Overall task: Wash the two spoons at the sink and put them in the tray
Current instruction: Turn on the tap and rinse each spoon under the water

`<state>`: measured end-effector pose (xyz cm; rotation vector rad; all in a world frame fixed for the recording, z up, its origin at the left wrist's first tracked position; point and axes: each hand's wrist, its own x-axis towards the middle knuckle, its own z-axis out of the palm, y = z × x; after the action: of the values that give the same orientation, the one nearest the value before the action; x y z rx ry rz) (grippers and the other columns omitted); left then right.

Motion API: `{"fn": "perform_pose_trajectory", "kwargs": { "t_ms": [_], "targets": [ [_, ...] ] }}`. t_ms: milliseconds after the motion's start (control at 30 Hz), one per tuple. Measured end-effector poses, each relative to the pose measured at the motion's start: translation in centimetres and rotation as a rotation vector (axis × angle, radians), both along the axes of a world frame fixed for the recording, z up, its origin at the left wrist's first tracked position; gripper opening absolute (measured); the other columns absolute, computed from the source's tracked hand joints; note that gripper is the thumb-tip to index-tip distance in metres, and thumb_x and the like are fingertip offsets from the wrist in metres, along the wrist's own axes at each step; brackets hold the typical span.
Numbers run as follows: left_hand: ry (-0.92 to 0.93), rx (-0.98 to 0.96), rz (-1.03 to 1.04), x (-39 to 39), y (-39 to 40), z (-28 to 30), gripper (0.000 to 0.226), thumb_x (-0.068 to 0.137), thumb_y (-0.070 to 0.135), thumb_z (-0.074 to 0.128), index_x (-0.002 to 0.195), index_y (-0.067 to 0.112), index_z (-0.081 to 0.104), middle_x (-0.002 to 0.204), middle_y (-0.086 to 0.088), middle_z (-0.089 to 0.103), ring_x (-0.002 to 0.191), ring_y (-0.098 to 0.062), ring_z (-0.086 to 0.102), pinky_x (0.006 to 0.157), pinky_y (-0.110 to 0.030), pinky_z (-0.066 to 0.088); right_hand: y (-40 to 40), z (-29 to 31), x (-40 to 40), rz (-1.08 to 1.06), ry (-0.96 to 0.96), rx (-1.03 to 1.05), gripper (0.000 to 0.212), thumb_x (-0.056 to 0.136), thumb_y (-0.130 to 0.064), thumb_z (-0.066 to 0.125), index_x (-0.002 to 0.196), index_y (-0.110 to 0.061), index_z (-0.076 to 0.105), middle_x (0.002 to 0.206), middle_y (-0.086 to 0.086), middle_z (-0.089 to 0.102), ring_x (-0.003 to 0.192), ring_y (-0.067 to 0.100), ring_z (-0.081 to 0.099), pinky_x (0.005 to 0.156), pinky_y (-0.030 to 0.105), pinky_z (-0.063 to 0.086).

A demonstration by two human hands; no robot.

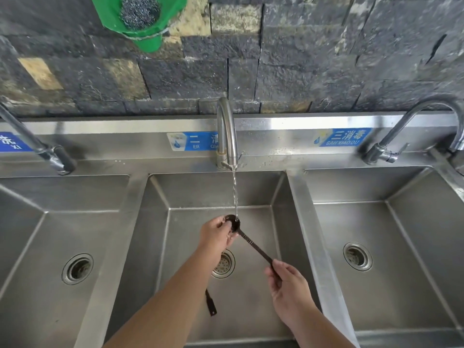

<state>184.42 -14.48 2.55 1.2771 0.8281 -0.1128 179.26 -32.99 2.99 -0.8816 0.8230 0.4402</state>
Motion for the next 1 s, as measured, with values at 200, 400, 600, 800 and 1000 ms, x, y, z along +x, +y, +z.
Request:
{"fn": "perform_pose_trajectory", "kwargs": {
  "t_ms": [200, 400, 600, 800, 1000],
  "targets": [
    [-0.058, -0.113, 0.033, -0.1, 1.1, 1.7, 0.027, 0.096, -0.004, 0.044, 0.1, 0.014, 0.064, 0.086, -0.011, 0.069, 0.063, -0.012, 0.071, 0.051, -0.017, 0.048, 1.0, -0.5, 2.0, -0.094, -0.007, 0.117, 0.013, 0.092, 0.005, 0.057, 0.084, -0.005, 0.053, 0.055, 0.011, 0.066, 0.047, 0.015, 0.067, 0.043, 0.019, 0.054],
    [-0.151, -0.225, 0.118, -0.9, 2.8, 3.8, 0.037, 0.095, -0.005, 0.047, 0.129, 0.008, 0.055, 0.111, -0.018, 0.067, 0.088, -0.02, 0.073, 0.064, -0.022, 0.056, 2.9, 0.2, 5.3, -0.117, -0.049, 0.178, 0.01, 0.094, 0.001, 0.055, 0.088, -0.006, 0.052, 0.056, 0.011, 0.065, 0.047, 0.014, 0.066, 0.044, 0.018, 0.054],
    [-0.231, -0.249, 0.152, -2.0, 4.2, 5.5, 0.037, 0.095, -0.006, 0.047, 0.13, 0.001, 0.054, 0.106, -0.017, 0.069, 0.099, -0.023, 0.071, 0.076, -0.024, 0.058, 5.0, 0.5, 6.9, -0.095, -0.051, 0.208, 0.012, 0.092, -0.001, 0.059, 0.084, -0.006, 0.053, 0.054, 0.008, 0.065, 0.047, 0.012, 0.066, 0.042, 0.016, 0.052],
    [-0.25, -0.23, 0.289, -2.8, 6.4, 6.4, 0.04, 0.093, -0.009, 0.048, 0.13, 0.005, 0.053, 0.102, -0.02, 0.069, 0.093, -0.024, 0.072, 0.078, -0.027, 0.058, 7.9, 0.8, 7.7, 0.03, -0.058, 0.237, 0.008, 0.093, -0.002, 0.059, 0.088, -0.006, 0.054, 0.056, 0.008, 0.065, 0.047, 0.011, 0.064, 0.041, 0.016, 0.051],
    [-0.313, -0.281, 0.436, -4.1, 9.1, 6.2, 0.041, 0.091, -0.008, 0.051, 0.13, 0.005, 0.054, 0.11, -0.024, 0.068, 0.092, -0.025, 0.074, 0.068, -0.024, 0.059, 10.9, 1.5, 8.5, 0.204, -0.125, 0.24, 0.011, 0.095, -0.001, 0.053, 0.085, -0.006, 0.052, 0.057, 0.008, 0.062, 0.045, 0.012, 0.06, 0.04, 0.017, 0.049]
  ]
}}
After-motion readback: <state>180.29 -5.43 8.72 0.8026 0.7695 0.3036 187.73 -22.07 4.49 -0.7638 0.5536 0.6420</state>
